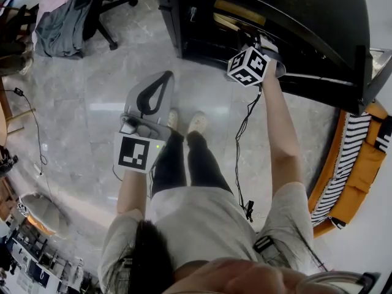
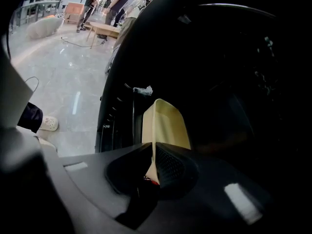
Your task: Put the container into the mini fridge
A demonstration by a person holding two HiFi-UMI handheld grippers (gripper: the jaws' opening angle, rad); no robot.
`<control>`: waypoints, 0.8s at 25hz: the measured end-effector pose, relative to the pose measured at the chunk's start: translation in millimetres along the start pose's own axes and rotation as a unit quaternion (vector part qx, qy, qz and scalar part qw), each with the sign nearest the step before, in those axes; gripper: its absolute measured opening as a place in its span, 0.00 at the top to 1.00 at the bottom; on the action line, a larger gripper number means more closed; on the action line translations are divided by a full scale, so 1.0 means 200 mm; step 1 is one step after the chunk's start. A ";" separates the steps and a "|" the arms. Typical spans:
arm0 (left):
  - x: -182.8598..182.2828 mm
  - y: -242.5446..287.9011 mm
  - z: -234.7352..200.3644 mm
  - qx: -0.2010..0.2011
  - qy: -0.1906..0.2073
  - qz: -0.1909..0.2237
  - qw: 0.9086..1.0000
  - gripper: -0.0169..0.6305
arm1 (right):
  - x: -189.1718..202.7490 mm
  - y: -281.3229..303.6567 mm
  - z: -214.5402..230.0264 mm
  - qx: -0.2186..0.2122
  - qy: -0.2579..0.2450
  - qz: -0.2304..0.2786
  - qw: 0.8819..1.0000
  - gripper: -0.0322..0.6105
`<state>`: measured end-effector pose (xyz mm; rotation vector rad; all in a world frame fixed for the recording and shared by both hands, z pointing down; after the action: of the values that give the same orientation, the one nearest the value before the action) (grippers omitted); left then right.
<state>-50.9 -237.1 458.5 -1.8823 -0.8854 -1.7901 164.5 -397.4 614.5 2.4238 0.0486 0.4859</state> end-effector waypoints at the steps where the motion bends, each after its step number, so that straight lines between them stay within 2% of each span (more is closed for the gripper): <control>1: 0.00 0.00 0.00 -0.001 0.000 0.000 1.000 0.97 | 0.00 0.01 0.01 0.002 0.000 -0.001 1.000 0.91; 9: 0.00 -0.01 0.03 -0.012 0.002 0.000 1.000 0.97 | 0.02 0.04 0.03 0.009 0.009 0.000 1.000 0.91; 13: -0.01 -0.02 0.05 -0.016 0.008 0.000 1.000 0.97 | 0.01 0.02 0.05 0.028 0.022 0.011 0.999 0.91; 17: -0.04 -0.03 0.07 -0.027 0.011 -0.001 1.000 0.97 | -0.01 -0.06 0.06 0.043 0.061 0.037 0.997 0.90; 20: -0.07 -0.05 0.09 -0.034 0.015 0.003 0.999 0.97 | -0.03 -0.14 0.07 0.059 0.110 0.055 0.991 0.90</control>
<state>-44.2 -221.0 440.8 -1.8917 -0.8181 -1.8628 167.4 -385.3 585.1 2.4863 0.0409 0.8210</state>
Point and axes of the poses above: the fingertips, and each gripper's own axes: y forward along the fingers, z to its right, x out of its underside, the point moved 6 cm from there along -y, backward along the fingers, and after that the axes turned 8 degrees about x, right-handed, at the moved point
